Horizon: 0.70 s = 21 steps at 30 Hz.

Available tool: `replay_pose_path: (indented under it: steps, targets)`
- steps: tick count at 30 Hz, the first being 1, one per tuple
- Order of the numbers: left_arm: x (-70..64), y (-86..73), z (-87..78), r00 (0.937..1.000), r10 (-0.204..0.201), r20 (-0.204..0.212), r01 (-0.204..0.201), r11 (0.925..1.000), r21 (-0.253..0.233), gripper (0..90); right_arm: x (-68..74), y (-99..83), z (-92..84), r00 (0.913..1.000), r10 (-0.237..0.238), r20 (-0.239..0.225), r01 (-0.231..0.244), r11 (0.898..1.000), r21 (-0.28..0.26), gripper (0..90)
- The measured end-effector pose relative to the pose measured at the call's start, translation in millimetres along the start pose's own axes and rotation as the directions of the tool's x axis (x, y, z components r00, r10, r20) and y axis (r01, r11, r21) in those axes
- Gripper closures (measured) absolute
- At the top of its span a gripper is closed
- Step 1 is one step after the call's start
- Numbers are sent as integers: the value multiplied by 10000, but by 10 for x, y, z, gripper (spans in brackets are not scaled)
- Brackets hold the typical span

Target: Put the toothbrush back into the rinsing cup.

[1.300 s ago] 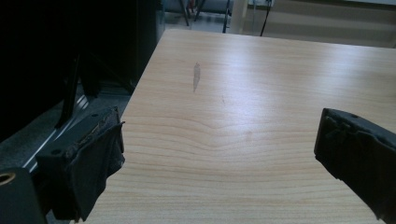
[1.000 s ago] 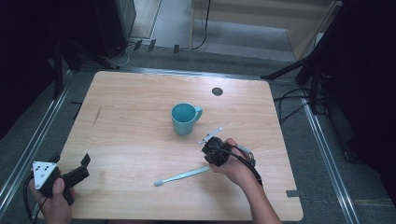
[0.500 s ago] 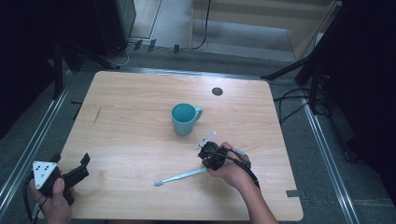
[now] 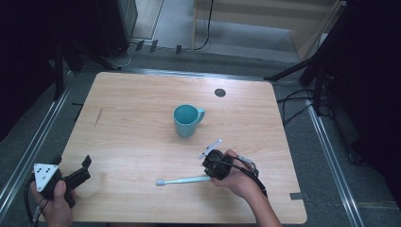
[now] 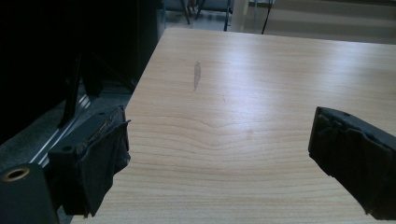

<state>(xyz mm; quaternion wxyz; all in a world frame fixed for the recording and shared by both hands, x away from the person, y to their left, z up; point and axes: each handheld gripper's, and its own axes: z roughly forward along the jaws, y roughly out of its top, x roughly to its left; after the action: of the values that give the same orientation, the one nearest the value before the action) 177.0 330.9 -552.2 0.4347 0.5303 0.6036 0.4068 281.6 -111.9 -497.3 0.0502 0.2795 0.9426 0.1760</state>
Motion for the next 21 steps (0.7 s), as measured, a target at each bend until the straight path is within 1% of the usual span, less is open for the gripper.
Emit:
replay_pose_path:
  steps: [2, 3, 4, 5, 7, 8, 10, 12, 13, 14, 15, 16, 18, 21]
  targets:
    - [-2, 0, 0, 10000, 14, -7, -14, 10000, -2, 52, 86, 67, -29, 9990, -216, -380, 203, 9992, -343, 900]
    - [-2, 0, 0, 10000, 14, -7, -14, 10000, -2, 52, 122, 93, -27, 9982, -352, -488, 331, 9986, -416, 900]
    - [-3, 0, 0, 10000, 12, -10, -12, 10000, -2, 52, 191, 144, -12, 9963, -543, -666, 510, 9975, -498, 900]
    - [-2, 0, -1, 10000, 13, -10, -13, 10000, 5, 52, 237, 175, 1, 9949, -619, -803, 578, 9970, -520, 900]
    - [1, -1, 0, 10000, -11, 20, 11, 10000, -25, 52, 360, 268, 60, 9880, -1001, -1178, 939, 9939, -573, 900]
    - [1, -1, 0, 10000, -11, 20, 11, 10000, -25, 52, 360, 268, 60, 9880, -1001, -1178, 939, 9939, -573, 900]
    - [3, -1, 0, 10000, -47, 28, 47, 10000, -32, 52, 482, 358, 136, 9812, -1205, -1506, 1127, 9919, -593, 900]
    - [5, 0, -1, 10000, -61, 41, 62, 10000, -24, 52, 563, 424, 198, 9763, -1358, -1683, 1285, 9903, -532, 900]
    - [6, -1, -1, 10000, -80, 45, 80, 10000, -28, 52, 643, 500, 275, 9707, -1532, -1849, 1464, 9880, -502, 900]
    - [8, -1, -1, 10000, -80, 50, 80, 10000, -28, 52, 643, 500, 275, 9707, -1532, -1849, 1464, 9880, -502, 900]
    - [10, -1, -1, 9999, -106, 67, 107, 9999, -61, 52, 685, 549, 326, 9667, -1616, -1982, 1540, 9866, -532, 900]
    - [10, -1, -1, 9999, -106, 67, 107, 9999, -61, 52, 685, 549, 326, 9667, -1616, -1982, 1540, 9866, -532, 900]
    - [11, -1, -1, 9999, -113, 71, 113, 9999, -57, 52, 716, 599, 385, 9632, -1643, -2128, 1571, 9863, -504, 900]
    - [14, -2, -1, 9999, -147, 73, 148, 9999, -73, 52, 724, 636, 484, 9618, -1550, -2255, 1500, 9879, -392, 900]
